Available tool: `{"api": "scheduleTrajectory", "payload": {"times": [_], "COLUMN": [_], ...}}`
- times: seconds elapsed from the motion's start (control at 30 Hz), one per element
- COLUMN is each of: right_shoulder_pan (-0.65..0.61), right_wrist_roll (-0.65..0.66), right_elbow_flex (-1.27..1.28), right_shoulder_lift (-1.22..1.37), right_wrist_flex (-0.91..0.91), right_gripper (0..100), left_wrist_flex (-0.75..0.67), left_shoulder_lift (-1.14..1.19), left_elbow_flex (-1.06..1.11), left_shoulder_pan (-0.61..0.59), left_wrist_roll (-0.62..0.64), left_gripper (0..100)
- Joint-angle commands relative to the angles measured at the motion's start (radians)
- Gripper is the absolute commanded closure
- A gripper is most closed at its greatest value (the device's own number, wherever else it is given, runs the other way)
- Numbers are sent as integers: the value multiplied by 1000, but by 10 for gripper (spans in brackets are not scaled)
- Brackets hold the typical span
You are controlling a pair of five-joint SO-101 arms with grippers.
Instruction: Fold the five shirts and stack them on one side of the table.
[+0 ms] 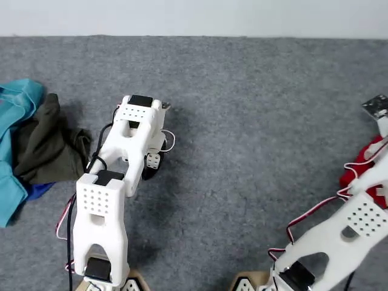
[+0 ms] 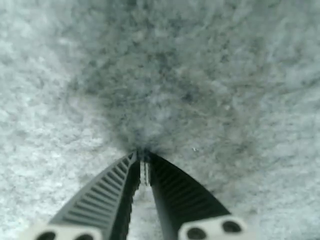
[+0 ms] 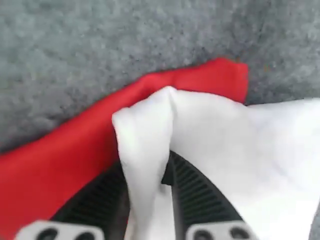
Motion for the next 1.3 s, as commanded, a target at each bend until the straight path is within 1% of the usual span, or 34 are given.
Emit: {"api": "scheduleTrajectory", "payload": {"times": [0.0, 0.2, 0.27, 0.33, 0.43, 0.5, 0.63, 0.77, 0.93, 1.1, 1.2, 1.27], "right_shoulder_pan": [15, 15, 15, 15, 2, -13, -13, -18, -31, -4, -5, -18], "right_wrist_roll": [12, 12, 12, 26, 87, 94, 92, 97, 94, 98, 98, 94], "right_elbow_flex": [-21, -23, -23, -23, -23, -23, -20, -21, -21, -20, 14, 28], "right_shoulder_lift": [5, 4, -13, -38, -73, -91, -131, -174, -259, -283, -260, -240], "right_wrist_flex": [-25, -25, -18, 42, 216, 302, 346, 437, 479, 541, 550, 549], "right_gripper": [960, 961, 979, 987, 989, 989, 989, 989, 989, 989, 976, 912], "left_wrist_flex": [29, 29, 29, 29, 29, 29, 29, 29, 29, 29, 29, 29], "left_shoulder_lift": [-48, -48, -48, -48, -48, -48, -48, -48, -48, -49, -48, -48], "left_elbow_flex": [5, 5, 5, 5, 5, 4, 4, 4, 4, 5, 5, 5], "left_shoulder_pan": [-6, -6, -6, -6, 2, 3, -5, 2, 0, 2, 2, 2], "left_wrist_roll": [2, 2, 2, 2, 2, 2, 2, 2, 2, 2, 2, 2], "left_gripper": [986, 986, 986, 986, 986, 986, 986, 986, 986, 986, 986, 986]}}
